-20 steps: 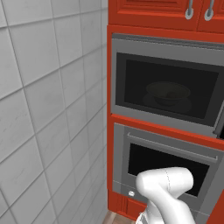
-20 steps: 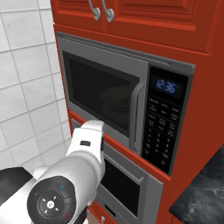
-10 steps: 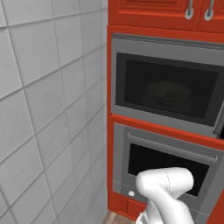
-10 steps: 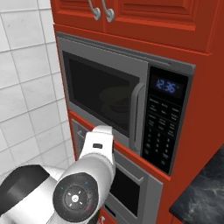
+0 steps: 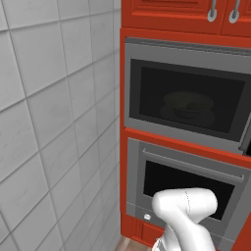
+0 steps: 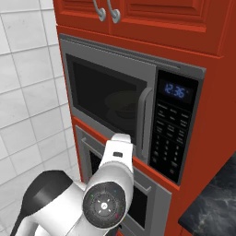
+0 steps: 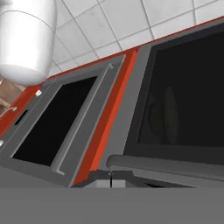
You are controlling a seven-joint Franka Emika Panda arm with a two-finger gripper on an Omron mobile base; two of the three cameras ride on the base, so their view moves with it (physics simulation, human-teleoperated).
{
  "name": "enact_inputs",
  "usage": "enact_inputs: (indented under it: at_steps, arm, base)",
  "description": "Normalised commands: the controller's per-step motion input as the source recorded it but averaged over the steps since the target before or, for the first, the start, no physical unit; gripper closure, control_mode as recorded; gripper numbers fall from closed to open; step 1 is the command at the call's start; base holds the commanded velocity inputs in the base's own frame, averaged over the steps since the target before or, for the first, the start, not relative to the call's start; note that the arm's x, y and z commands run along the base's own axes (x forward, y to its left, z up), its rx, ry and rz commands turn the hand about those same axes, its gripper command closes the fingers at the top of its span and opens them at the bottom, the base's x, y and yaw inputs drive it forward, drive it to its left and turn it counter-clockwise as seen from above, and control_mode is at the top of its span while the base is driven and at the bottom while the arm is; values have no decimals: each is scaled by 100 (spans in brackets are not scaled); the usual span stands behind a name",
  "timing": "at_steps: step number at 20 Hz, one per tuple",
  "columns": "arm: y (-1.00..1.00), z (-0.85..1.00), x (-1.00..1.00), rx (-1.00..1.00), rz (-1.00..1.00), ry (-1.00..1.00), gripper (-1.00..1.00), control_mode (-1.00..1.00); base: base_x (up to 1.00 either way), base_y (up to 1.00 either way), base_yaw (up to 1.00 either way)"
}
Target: Place the bowl containing the shrimp and onion in the microwave. Close the microwave door and press the start button to microwave the meal.
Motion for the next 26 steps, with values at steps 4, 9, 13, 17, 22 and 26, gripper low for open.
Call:
enact_inputs:
  at_steps: [4, 9, 13, 17, 22, 26]
  arm:
    - [0, -53, 28, -4, -10, -15, 100, -100]
    - [6, -53, 19, -8, -12, -16, 100, -100]
    - [10, -41, 30, -6, -10, -11, 100, -100]
    - [7, -33, 35, -4, -5, -5, 100, -100]
    - [3, -39, 31, -4, -4, -3, 100, -100]
    - [0, -39, 28, -2, -5, -4, 100, -100]
  base:
    - [0, 0, 0]
    - [0, 0, 0]
    - [0, 0, 0]
    - [0, 0, 0]
    - [0, 0, 0]
    - [0, 0, 0]
